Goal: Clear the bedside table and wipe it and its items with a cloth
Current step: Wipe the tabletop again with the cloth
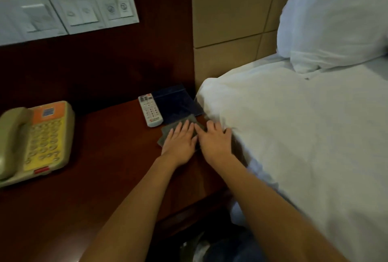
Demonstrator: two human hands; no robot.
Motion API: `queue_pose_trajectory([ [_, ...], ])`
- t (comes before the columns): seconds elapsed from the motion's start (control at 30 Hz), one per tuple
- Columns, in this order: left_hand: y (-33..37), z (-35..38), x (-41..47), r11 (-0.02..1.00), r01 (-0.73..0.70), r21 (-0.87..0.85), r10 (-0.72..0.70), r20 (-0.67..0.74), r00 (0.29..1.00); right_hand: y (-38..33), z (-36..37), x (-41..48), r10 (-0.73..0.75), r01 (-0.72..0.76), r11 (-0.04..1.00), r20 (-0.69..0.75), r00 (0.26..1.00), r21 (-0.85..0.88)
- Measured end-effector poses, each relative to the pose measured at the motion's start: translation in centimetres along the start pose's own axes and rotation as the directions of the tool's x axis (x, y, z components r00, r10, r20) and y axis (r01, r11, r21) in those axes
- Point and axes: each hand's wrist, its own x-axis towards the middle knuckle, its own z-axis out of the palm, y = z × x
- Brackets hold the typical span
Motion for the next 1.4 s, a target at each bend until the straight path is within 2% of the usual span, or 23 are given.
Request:
queue_pose_trajectory([
  [0.23,3.1,0.3,2.6,0.997,-0.082,0.000,0.082,0.058,0.995,3.7,-0.6,0.9,0.062,-0.065,0.996,0.059,0.996,0.053],
  [0.6,8.4,3.2,-5.8,0.990,-0.139,-0.004,0.139,0.088,0.986,6.6,-1.6,-8.3,0.046,-0.051,0.998,0.191,0.980,0.022],
  [0.8,9.2,4.9,-11.1,0.966,-0.194,0.169,0.191,0.035,0.981,6.1,-2.2,-13.1,0.022,-0.001,0.993,0.181,0.983,-0.116],
  [0.9,6.7,5.0,-12.4,0.946,-0.196,0.258,0.205,-0.009,0.979,3.8,-2.8,-14.2,-0.070,0.107,0.977,0.199,0.978,-0.183],
  [1.07,1.2,4.9,-16.6,0.944,-0.096,0.316,0.115,-0.041,0.993,-3.2,-2.8,-15.0,-0.190,0.263,0.943,0.322,0.928,-0.203],
  [1.23,-6.8,4.1,-23.0,0.917,0.017,0.398,0.030,-0.112,0.993,-12.4,-1.4,-16.4,-0.370,0.417,0.894,0.257,0.893,-0.162],
  [1.33,-11.7,3.8,-27.8,0.900,0.103,0.424,-0.036,-0.164,0.986,-18.0,-0.6,-17.8,-0.486,0.519,0.848,0.228,0.843,-0.111],
  [1.4,-14.7,3.6,-30.8,0.901,0.172,0.398,-0.073,-0.252,0.965,-21.3,-0.2,-18.9,-0.564,0.586,0.808,0.201,0.801,-0.067],
])
